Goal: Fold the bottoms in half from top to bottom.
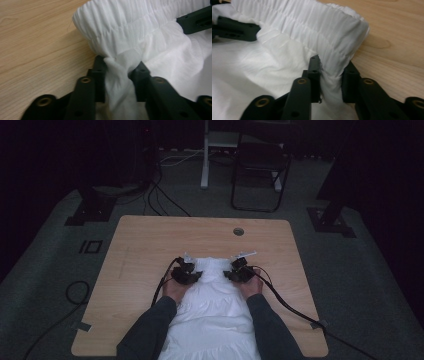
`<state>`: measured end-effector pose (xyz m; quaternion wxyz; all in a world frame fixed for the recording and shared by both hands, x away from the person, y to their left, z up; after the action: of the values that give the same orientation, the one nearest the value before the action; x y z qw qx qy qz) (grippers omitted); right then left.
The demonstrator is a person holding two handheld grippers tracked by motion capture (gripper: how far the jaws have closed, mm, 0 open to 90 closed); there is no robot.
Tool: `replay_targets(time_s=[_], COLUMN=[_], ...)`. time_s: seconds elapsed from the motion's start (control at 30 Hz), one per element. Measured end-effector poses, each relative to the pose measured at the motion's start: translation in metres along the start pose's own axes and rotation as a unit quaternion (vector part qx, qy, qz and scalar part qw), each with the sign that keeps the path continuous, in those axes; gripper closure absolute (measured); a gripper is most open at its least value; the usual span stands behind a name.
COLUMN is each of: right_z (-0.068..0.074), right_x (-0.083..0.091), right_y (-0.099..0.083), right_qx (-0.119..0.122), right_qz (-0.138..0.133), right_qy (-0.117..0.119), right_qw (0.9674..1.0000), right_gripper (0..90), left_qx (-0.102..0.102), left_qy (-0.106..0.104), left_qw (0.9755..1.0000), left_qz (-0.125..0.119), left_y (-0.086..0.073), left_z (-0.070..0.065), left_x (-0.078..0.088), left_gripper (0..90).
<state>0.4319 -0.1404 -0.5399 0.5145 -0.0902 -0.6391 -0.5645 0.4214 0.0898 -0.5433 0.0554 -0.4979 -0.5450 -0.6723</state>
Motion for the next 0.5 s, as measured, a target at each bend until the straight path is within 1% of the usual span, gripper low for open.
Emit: replay_targets(time_s=[0.03,0.1,0.13,0.17,0.2,0.27,0.37,0.47,0.5], right_z=[0.0,-0.002,-0.003,-0.004,-0.005,-0.008,-0.011,-0.013,-0.014], right_x=[0.0,0.001,0.002,0.004,0.007,0.018,0.038,0.062,0.07], right_y=[0.0,0.001,0.002,0.003,0.006,0.015,0.034,0.056,0.063], right_qx=[0.001,-0.004,-0.004,0.001,0.0,0.0,0.015,0.028,0.033], right_qz=[0.001,0.002,-0.005,-0.011,-0.021,-0.043,-0.078,-0.115,-0.129], right_qy=[0.004,0.01,0.014,0.014,0.016,0.021,0.013,0.004,0.003], right_qw=[1.0,0.9999,0.9999,0.9998,0.9997,0.9988,0.9967,0.9929,0.9911], right_gripper=[76.9,78.4,78.7,79.0,79.2,79.3,79.3,79.2,79.2], left_qx=[0.0,-0.002,-0.002,-0.005,-0.011,-0.015,-0.036,-0.055,-0.055], left_qy=[-0.003,-0.004,-0.007,-0.01,-0.009,-0.014,-0.003,0.007,0.007], left_qw=[1.0,1.0,1.0,0.9999,0.9998,0.9991,0.9969,0.9933,0.9933], left_qz=[-0.001,0.001,-0.001,-0.007,-0.013,-0.038,-0.07,-0.101,-0.101], left_y=[0.0,0.001,0.003,0.006,0.011,0.025,0.053,0.081,0.081], left_z=[0.0,0.0,0.001,0.003,0.004,0.006,0.005,0.005,0.005], left_x=[0.0,0.001,0.003,0.006,0.01,0.021,0.042,0.062,0.062], left_gripper=[77.1,80.2,81.2,81.6,81.7,81.9,81.8,81.7,81.6])
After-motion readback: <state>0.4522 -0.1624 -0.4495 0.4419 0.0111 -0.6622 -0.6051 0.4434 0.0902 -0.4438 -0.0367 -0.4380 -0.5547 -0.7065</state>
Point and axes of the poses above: each handheld gripper's, and its own axes: x roughly backward along the jaws, y roughly out of its top, z roughly to its left, the point moved 1 cm from there along -x, roughly forward along the jaws, and after that the axes turned 1 degree about z, right-handed, at the moved point
